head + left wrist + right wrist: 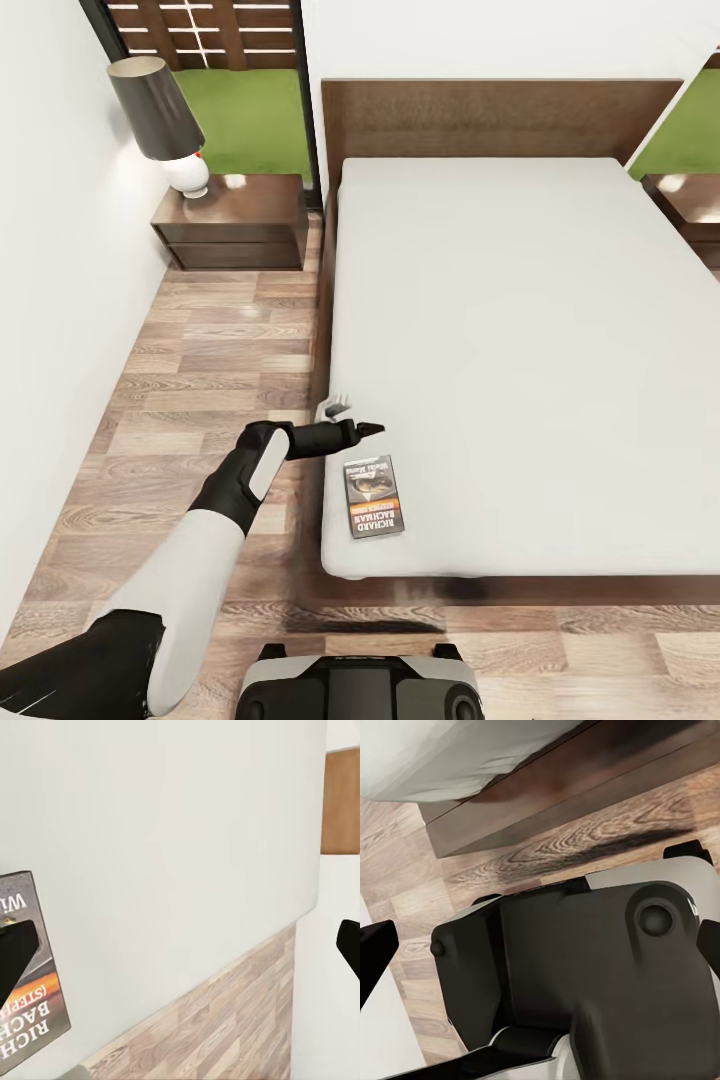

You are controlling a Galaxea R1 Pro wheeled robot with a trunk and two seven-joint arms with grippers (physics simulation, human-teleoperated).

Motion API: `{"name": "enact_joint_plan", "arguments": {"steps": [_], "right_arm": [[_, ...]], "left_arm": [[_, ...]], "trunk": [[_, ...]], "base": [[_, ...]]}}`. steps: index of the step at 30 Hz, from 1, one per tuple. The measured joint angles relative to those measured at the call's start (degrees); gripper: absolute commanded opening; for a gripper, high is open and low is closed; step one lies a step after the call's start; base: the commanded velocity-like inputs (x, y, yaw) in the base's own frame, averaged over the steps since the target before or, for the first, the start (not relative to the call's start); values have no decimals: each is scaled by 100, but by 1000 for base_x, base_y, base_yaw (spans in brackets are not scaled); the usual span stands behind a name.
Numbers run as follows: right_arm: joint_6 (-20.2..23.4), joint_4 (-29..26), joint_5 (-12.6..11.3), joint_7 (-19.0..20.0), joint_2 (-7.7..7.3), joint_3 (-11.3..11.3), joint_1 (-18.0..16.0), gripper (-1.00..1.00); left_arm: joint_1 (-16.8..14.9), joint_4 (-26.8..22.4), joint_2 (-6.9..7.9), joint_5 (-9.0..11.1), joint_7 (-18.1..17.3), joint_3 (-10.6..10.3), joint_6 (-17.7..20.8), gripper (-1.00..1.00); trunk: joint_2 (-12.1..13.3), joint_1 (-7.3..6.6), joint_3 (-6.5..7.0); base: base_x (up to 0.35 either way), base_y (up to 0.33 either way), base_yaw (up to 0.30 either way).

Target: In the bedroom, move the book from the bed onto either nightstand, and place the two sandals side by side next to the bed.

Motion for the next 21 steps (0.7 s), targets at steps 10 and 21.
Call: {"name": "enact_joint_plan", "arguments": {"steps": [10,21], "right_arm": [[1,0,0,1,-3,0,0,100],[-2,-8,0,3,-3,0,1,100]], "left_arm": [[0,-188,0,-6,5,7,-2,100],[0,-210,0,4,2,8,-2,100]], "trunk": [[-159,88,-72],[-602,330,-270]], "base": [[0,0,0],[0,0,0]]}}
